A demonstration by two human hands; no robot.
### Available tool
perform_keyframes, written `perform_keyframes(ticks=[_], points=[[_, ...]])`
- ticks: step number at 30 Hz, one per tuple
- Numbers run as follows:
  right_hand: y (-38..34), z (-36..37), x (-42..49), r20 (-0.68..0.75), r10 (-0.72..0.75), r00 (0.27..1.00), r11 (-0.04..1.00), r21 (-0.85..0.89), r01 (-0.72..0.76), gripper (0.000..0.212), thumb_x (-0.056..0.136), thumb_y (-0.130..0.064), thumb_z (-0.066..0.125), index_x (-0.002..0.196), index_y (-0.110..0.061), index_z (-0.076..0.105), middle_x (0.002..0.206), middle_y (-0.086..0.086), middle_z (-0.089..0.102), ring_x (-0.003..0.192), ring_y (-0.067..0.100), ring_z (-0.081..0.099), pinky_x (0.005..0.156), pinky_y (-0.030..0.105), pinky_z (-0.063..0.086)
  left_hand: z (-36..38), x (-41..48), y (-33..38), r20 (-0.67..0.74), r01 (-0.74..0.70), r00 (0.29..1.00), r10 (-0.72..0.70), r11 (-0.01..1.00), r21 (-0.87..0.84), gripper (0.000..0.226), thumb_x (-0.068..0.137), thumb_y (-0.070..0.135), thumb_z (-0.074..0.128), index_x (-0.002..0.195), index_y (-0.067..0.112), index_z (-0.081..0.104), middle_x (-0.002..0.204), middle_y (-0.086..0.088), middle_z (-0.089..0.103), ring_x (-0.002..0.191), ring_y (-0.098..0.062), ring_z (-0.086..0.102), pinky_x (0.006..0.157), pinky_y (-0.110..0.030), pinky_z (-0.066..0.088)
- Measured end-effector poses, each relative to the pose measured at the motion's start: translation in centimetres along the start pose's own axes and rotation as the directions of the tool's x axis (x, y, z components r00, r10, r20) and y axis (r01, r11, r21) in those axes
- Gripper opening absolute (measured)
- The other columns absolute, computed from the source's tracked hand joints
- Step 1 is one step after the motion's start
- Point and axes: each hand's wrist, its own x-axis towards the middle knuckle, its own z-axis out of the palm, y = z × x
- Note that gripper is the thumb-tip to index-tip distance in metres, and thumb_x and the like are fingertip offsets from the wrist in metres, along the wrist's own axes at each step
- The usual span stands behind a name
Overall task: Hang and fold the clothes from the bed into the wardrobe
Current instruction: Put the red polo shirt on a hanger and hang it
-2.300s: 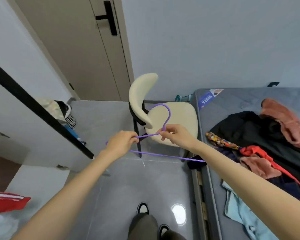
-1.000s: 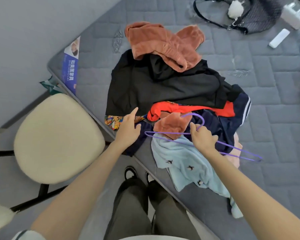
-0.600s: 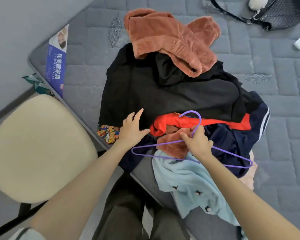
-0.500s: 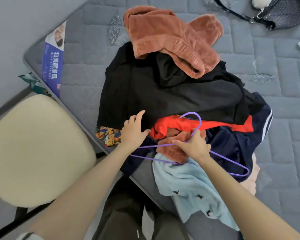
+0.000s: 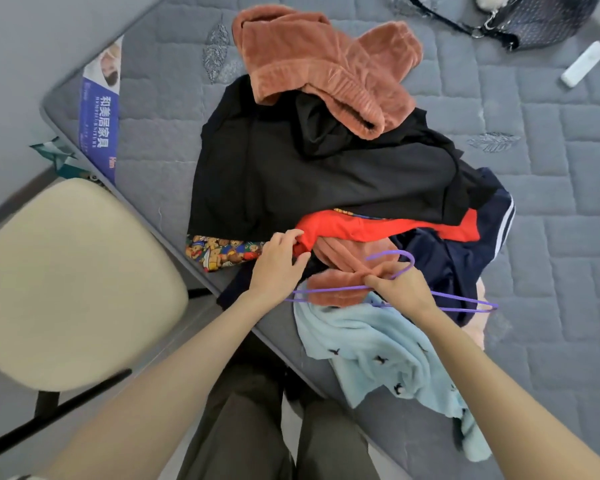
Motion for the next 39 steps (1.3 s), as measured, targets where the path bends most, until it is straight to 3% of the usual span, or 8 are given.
perform_keyframes(ticks=[4, 10, 17, 20, 22, 27, 30, 39], points=[[0.5, -1.4, -1.2, 0.005, 0.011, 1.0, 0.994, 0.107, -0.011, 0.009, 0.081, -0.027, 0.07, 0.074, -0.023, 0.074, 0.076, -0.002, 0.07, 0.077, 0.017, 0.06, 0.077, 0.035, 0.049, 1.2, 1.3, 1.3, 0.109, 0.136, 0.984, -0.141, 0.989, 0.05, 0.065, 0.09, 0.045, 0.059, 0.144, 0.018, 0.033, 0.138, -0.011, 0.04, 0.123, -0.029, 0.045, 0.092, -0.042, 0.044], [1.8, -1.7, -1.7, 0.003, 0.022, 1.0, 0.996, 0.085, -0.022, 0.019, 0.086, -0.03, 0.064, 0.08, -0.014, 0.072, 0.083, 0.009, 0.069, 0.08, 0.023, 0.059, 0.071, 0.036, 0.046, 2.2, 3.7, 2.0, -0.064, 0.203, 0.977, -0.203, 0.979, -0.014, 0.025, 0.096, 0.02, 0.055, 0.116, 0.006, 0.059, 0.119, -0.013, 0.055, 0.112, -0.029, 0.052, 0.089, -0.035, 0.043], [0.7, -2.6, -3.3, -0.189, -0.069, 0.979, 0.997, 0.002, 0.071, 0.05, 0.082, -0.045, 0.068, 0.047, -0.016, 0.048, 0.042, -0.002, 0.04, 0.05, 0.02, 0.043, 0.048, 0.032, 0.031, -3.0, -0.6, 3.7, -0.198, -0.031, 0.98, -0.03, 0.954, -0.298, 0.007, 0.099, 0.019, 0.048, 0.105, 0.017, 0.051, 0.089, 0.009, 0.058, 0.08, 0.0, 0.056, 0.064, -0.015, 0.037], [-1.3, -3.0, -4.6, -0.319, -0.208, 0.925, 0.97, 0.058, 0.238, 0.027, 0.076, -0.036, 0.074, 0.078, -0.02, 0.052, 0.052, -0.005, 0.05, 0.057, 0.019, 0.053, 0.051, 0.029, 0.035, -6.7, -2.5, 5.9, -0.246, -0.164, 0.966, 0.081, 0.926, -0.339, 0.006, 0.099, 0.019, 0.049, 0.1, 0.024, 0.05, 0.084, 0.016, 0.057, 0.075, 0.012, 0.054, 0.063, -0.006, 0.039], [-3.0, -3.5, -5.3, -0.309, -0.313, 0.898, 0.938, 0.05, 0.344, 0.038, 0.074, -0.031, 0.076, 0.1, -0.025, 0.048, 0.059, -0.003, 0.052, 0.059, 0.015, 0.055, 0.052, 0.029, 0.036, -8.7, -3.7, 7.9, -0.263, -0.242, 0.954, 0.143, 0.885, -0.397, 0.007, 0.099, 0.016, 0.049, 0.1, 0.021, 0.053, 0.084, 0.015, 0.058, 0.074, 0.009, 0.053, 0.068, -0.009, 0.039], [-6.6, -4.4, -6.9, -0.346, -0.474, 0.81, 0.879, -0.133, 0.458, 0.013, 0.088, -0.032, 0.067, 0.09, -0.019, 0.066, 0.07, -0.004, 0.053, 0.079, 0.027, 0.06, 0.072, 0.036, 0.044, -14.1, -7.3, 11.7, -0.375, -0.343, 0.913, 0.161, 0.799, -0.494, 0.013, 0.099, 0.012, 0.047, 0.101, 0.022, 0.055, 0.091, 0.011, 0.058, 0.084, 0.002, 0.053, 0.08, -0.016, 0.041], [-8.8, -5.4, -8.6, -0.419, -0.509, 0.752, 0.851, -0.117, 0.512, 0.021, 0.095, -0.032, 0.058, 0.082, -0.016, 0.063, 0.08, -0.003, 0.042, 0.081, 0.036, 0.057, 0.08, 0.046, 0.044, -17.4, -9.8, 12.7, -0.419, -0.364, 0.899, 0.128, 0.75, -0.552, 0.014, 0.1, 0.01, 0.046, 0.101, 0.02, 0.056, 0.097, 0.002, 0.06, 0.089, -0.005, 0.054, 0.086, -0.024, 0.043], [-20.3, -6.1, -17.5, -0.228, -0.82, 0.524, 0.543, -0.022, 0.84, 0.015, 0.097, -0.031, 0.053, 0.095, -0.023, 0.066, 0.061, -0.008, 0.054, 0.066, 0.014, 0.052, 0.067, 0.033, 0.039, -29.6, -19.0, 10.0, -0.786, -0.429, 0.616, -0.05, 0.815, -0.388, 0.014, 0.1, 0.01, 0.044, 0.102, 0.019, 0.054, 0.093, 0.012, 0.057, 0.083, 0.008, 0.053, 0.083, -0.014, 0.042]])
